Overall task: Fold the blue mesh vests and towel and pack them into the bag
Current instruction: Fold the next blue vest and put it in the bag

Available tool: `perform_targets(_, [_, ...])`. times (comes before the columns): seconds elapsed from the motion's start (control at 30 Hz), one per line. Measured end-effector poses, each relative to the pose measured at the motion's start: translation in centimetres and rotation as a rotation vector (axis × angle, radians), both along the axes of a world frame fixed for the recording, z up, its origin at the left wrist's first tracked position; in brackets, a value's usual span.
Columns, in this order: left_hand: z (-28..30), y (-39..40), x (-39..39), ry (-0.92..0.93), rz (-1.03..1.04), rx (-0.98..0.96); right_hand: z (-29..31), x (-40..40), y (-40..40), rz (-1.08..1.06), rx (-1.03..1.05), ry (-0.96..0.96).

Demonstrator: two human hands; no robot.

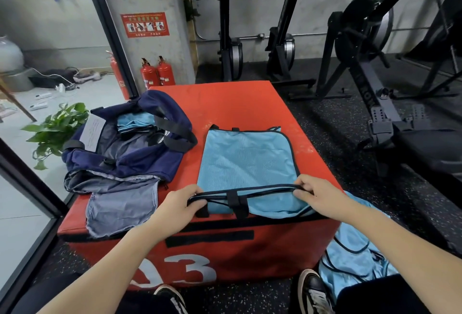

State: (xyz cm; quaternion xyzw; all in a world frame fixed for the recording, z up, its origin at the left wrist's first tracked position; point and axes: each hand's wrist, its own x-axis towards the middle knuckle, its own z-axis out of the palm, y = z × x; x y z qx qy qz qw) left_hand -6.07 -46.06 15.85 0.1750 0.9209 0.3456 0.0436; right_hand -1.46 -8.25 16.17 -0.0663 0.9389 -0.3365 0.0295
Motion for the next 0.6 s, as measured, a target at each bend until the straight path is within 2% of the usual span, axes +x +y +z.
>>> perform_targets(0.23, [1.8, 0.7, -1.1, -0.043, 0.039, 0.031, 0.5, -1.5, 0.8, -0.045, -0.121, -0.071])
perform_targets(0.33, [3.0, 0.7, -1.4, -0.058, 0.036, 0.054, 1.9, -2.0, 1.0, -0.072, -0.282, -0.118])
perform_targets(0.47, [4.6, 0.7, -2.7, -0.125, 0.012, 0.218, 3.6, -3.0, 1.9, -0.065, -0.532, -0.233])
perform_targets(0.6, [4.9, 1.7, -5.4, -0.059, 0.048, 0.181, 3.6, -5.9, 2.5, -0.08, -0.609, -0.223])
